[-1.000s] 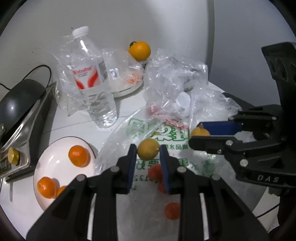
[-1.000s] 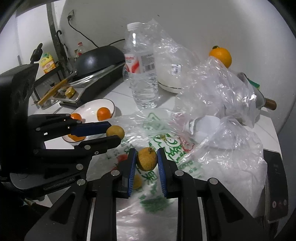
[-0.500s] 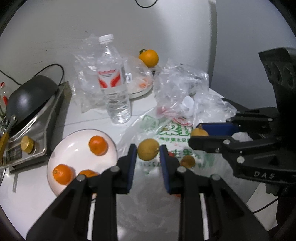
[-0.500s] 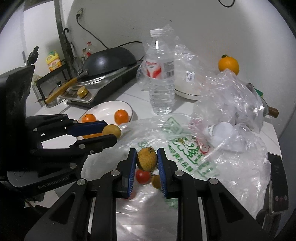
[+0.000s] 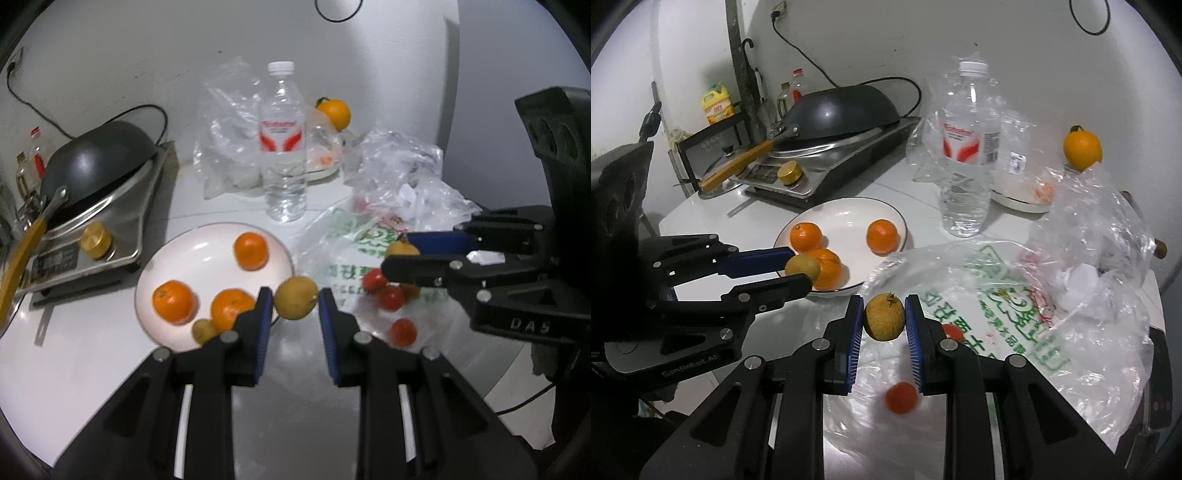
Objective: Organize fruits
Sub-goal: 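Carry the yellow fruits in both tools over to the white plate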
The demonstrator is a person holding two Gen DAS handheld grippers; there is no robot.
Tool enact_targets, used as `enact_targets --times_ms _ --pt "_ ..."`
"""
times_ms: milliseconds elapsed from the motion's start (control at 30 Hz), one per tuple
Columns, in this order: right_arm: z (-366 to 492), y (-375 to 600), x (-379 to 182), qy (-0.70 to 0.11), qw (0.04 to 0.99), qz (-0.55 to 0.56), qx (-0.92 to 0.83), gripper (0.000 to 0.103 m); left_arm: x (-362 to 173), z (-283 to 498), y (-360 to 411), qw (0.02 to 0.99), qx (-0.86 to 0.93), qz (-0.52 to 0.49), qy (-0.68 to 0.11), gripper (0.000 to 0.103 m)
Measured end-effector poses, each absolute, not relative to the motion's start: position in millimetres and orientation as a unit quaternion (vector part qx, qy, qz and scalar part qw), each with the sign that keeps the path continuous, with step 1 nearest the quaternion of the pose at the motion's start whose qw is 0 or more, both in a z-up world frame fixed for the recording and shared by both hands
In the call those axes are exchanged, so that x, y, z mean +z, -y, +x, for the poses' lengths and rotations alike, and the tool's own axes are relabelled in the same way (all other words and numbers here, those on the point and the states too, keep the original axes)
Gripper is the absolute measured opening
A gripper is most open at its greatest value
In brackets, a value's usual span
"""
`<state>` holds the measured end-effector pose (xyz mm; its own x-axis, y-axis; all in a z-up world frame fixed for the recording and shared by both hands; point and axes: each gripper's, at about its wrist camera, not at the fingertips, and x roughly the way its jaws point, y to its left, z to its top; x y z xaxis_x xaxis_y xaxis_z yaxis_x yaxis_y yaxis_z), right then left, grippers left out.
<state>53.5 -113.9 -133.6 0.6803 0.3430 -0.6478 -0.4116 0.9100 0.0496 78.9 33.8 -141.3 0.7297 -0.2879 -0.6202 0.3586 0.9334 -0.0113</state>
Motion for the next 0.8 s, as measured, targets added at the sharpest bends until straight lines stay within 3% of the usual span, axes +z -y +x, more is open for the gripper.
enact_targets --times_ms 800 --pt "70 51 -139 -0.363 0.9 -0.091 0.225 0.025 -165 88 -110 0.937 -0.118 0.028 -0.327 0.026"
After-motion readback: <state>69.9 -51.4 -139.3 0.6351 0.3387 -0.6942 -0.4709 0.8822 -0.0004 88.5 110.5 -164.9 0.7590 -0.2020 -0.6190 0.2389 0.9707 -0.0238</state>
